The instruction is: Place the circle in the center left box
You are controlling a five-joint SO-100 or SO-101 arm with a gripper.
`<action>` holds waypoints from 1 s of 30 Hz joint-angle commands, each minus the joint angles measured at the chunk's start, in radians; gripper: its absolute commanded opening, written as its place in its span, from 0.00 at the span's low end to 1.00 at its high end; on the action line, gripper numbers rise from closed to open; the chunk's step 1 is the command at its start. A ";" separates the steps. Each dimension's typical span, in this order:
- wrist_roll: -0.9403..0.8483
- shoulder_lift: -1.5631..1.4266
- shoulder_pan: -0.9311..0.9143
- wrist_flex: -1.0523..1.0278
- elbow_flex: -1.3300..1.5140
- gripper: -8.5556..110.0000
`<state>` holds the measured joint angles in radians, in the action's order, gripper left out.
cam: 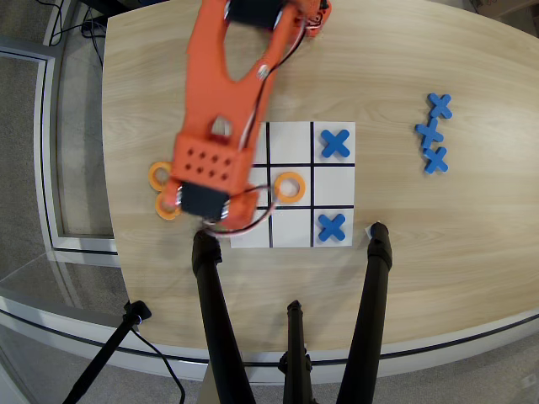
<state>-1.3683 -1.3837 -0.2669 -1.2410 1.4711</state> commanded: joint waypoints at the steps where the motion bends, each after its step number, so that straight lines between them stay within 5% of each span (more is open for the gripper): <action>1: 0.003 -0.313 0.106 0.032 0.210 0.07; 12: 0.037 -0.769 0.520 0.170 0.686 0.07; 20: 0.135 -0.632 0.695 0.179 0.552 0.07; 30: 0.155 -0.291 0.658 0.181 0.272 0.07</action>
<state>-1.2180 -1.7303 0.4203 -1.0707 1.8147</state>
